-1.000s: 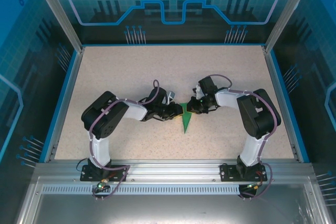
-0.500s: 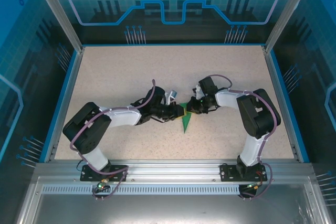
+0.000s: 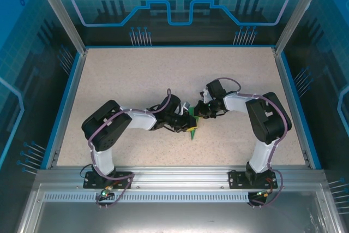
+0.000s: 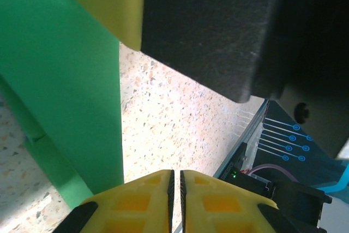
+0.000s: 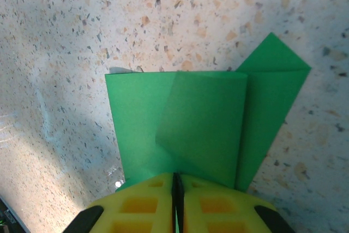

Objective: Fold a paper plane with a square sheet of paper (fold left side to right side)
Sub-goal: Fold the wing for the fifth time at the center of the table.

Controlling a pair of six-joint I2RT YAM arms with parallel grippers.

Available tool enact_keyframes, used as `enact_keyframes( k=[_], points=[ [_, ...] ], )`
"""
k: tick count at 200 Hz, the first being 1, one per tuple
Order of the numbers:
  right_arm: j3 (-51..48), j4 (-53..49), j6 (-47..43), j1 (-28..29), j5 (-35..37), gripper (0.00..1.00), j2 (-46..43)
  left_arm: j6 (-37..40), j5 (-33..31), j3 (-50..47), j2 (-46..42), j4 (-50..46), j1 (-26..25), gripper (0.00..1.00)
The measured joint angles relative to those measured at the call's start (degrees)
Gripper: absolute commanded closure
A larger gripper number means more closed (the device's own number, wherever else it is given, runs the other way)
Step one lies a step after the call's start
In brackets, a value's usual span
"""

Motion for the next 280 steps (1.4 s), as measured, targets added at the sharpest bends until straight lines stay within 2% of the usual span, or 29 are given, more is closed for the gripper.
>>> enact_keyframes(
  k=[123,170,223,280],
  points=[
    [0.04,-0.02,-1.01,0.02,-0.07,0.88,0.0,-5.6,-0.26,-0.46,4.55,2.38,-0.79,0.86],
    [-1.49,0.44,-1.18,0.0,-0.28,0.93,-2.56,-6.05,-1.29,-0.55,4.59,2.1,-1.2,0.94],
    [-4.42,1.22,-1.68,0.02,-1.99,0.94,-10.86,-6.38,-1.4,-0.42,4.79,1.73,-1.4,0.96],
    [-7.52,2.16,-1.2,1.55,-3.5,0.93,-8.68,-6.38,-1.75,0.07,4.79,0.63,-1.51,0.97]
  ],
)
